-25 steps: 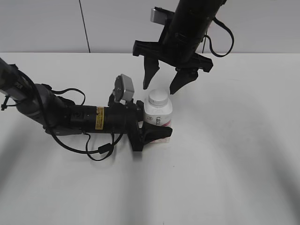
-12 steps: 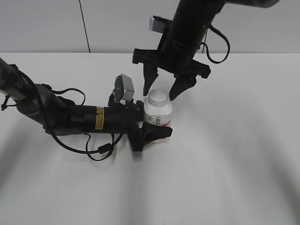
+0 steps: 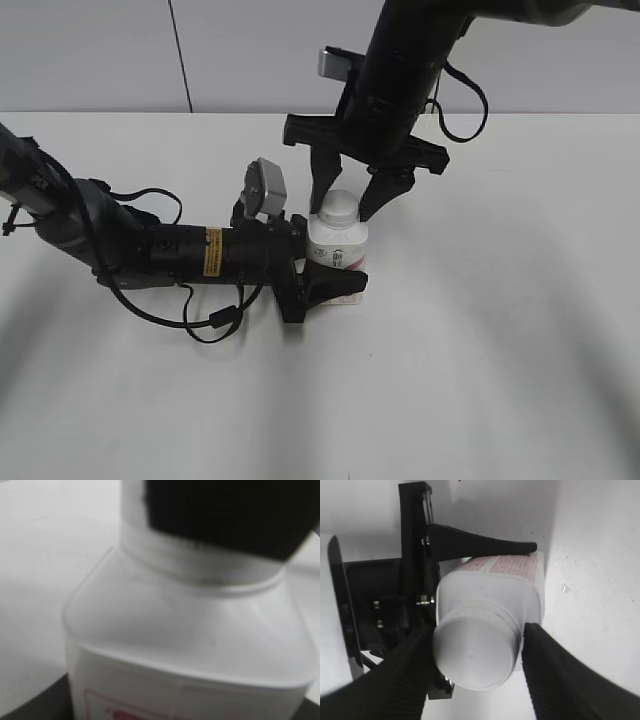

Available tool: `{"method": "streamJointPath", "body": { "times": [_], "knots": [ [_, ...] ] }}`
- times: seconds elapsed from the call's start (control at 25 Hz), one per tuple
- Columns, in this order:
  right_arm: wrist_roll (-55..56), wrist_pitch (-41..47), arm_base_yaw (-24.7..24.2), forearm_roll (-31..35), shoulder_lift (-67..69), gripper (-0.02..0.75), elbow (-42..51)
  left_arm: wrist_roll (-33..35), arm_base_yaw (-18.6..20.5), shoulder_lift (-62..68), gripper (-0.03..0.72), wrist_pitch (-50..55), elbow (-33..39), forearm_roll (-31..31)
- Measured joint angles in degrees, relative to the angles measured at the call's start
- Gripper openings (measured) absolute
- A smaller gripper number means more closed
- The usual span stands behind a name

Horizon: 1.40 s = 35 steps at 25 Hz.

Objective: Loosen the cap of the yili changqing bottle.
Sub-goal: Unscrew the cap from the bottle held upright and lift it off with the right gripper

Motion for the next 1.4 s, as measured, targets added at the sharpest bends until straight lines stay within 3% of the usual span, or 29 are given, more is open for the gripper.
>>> {"method": "streamJointPath", "body": {
  "times": [0.12, 0.6, 1.4],
  "knots": [
    [0.0, 0.2, 0.1, 0.1, 0.0, 0.407, 0.0, 0.1, 0.0, 0.0, 0.436, 0.1, 0.0, 0.0],
    [-3.6, 1.3, 0.1, 0.1, 0.0, 0.401, -0.1, 0.6, -0.1, 0.0, 0.436, 0.1, 0.0, 0.1],
    [-55.8, 1.5, 0.1, -0.2, 0.0, 0.398, -0.1, 0.8, -0.1, 0.0, 0.433, 0.1, 0.0, 0.5]
  ]
}}
